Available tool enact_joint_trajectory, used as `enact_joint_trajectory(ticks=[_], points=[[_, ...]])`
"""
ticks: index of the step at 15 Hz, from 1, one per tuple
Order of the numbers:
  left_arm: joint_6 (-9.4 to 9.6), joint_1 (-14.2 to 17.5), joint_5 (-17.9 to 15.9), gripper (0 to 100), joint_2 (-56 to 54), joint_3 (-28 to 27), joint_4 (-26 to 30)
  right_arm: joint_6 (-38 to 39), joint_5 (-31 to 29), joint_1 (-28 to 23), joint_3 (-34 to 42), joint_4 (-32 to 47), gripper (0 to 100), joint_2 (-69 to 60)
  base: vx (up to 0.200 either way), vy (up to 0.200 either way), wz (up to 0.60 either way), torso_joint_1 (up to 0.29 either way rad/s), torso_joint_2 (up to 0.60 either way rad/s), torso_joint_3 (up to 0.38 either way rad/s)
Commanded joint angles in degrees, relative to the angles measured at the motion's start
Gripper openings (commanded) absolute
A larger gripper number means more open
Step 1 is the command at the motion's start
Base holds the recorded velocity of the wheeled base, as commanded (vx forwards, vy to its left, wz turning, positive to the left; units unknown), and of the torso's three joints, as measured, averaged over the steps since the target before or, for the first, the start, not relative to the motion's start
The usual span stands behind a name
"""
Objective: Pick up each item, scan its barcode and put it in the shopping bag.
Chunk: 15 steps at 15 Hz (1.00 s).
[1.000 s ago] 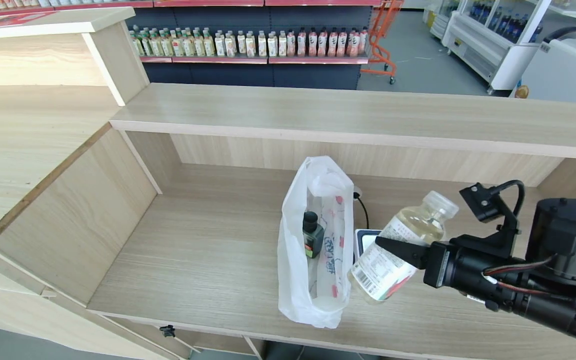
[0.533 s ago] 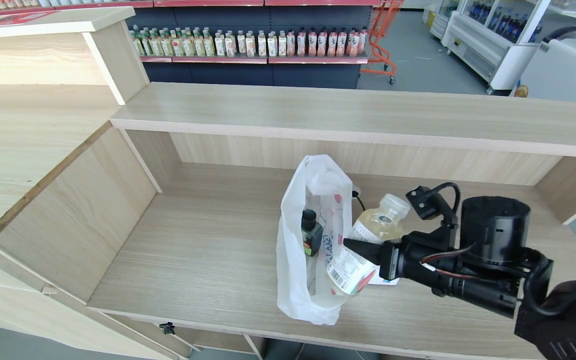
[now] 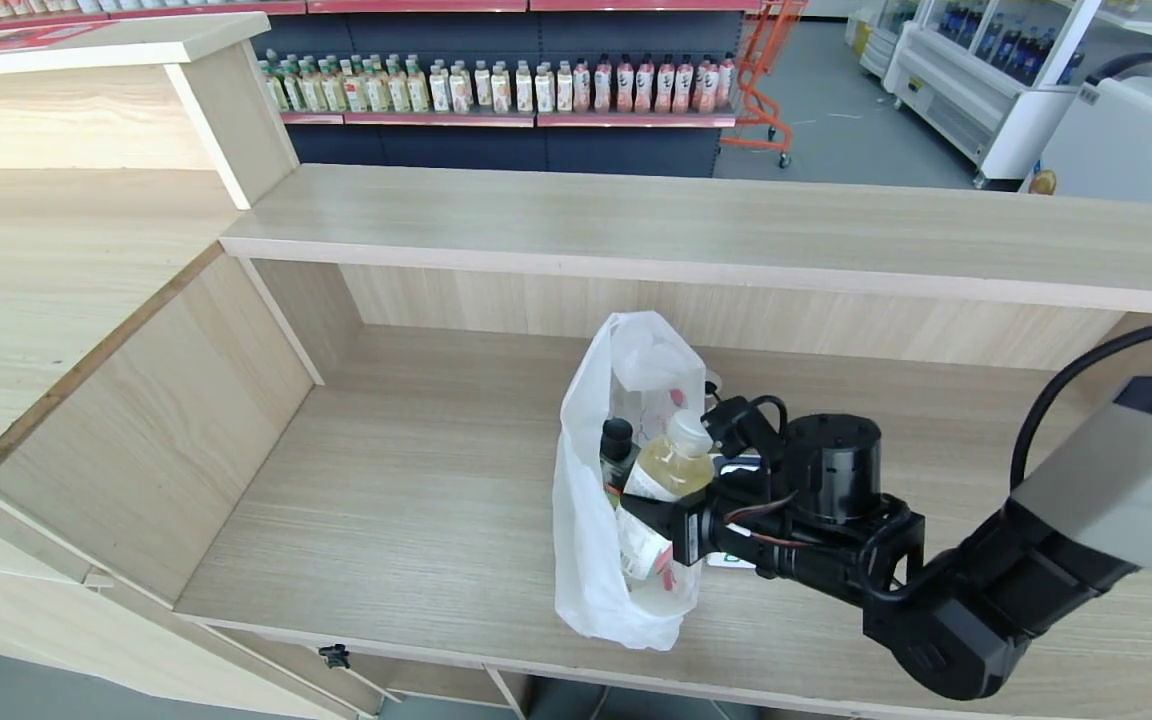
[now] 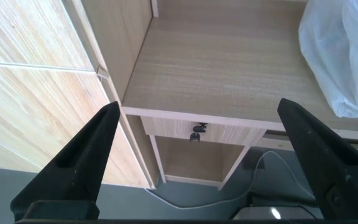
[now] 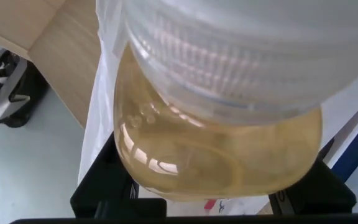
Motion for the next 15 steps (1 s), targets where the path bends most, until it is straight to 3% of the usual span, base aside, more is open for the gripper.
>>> enact_joint_trajectory(ticks=[1,8,9,12,15], points=[[0.0,0.0,0.0,100,0.0,0.0,0.0,-1.3,0.0,-0.1,-0.6,-0.3,0,2.9,0.0,0.0,0.0,0.0,0.0,0.0],[0.0,0.0,0.0,100,0.0,0.0,0.0,-9.0,-0.1,-0.5,-0.5,-10.8,0,11.2,0.0,0.0,0.0,0.0,0.0,0.0],[0.0,0.0,0.1,100,0.0,0.0,0.0,-9.2,-0.1,-0.4,-0.6,-10.9,100,11.6,0.0,0.0,0.0,0.0,0.0,0.0],[0.0,0.0,0.1,100,0.0,0.0,0.0,-5.9,-0.1,-0.2,-0.2,-10.8,100,10.2,0.0,0.0,0.0,0.0,0.0,0.0],[0.0,0.0,0.1,100,0.0,0.0,0.0,7.8,0.1,0.2,1.9,-10.0,100,4.7,0.0,0.0,0.0,0.0,0.0,0.0]])
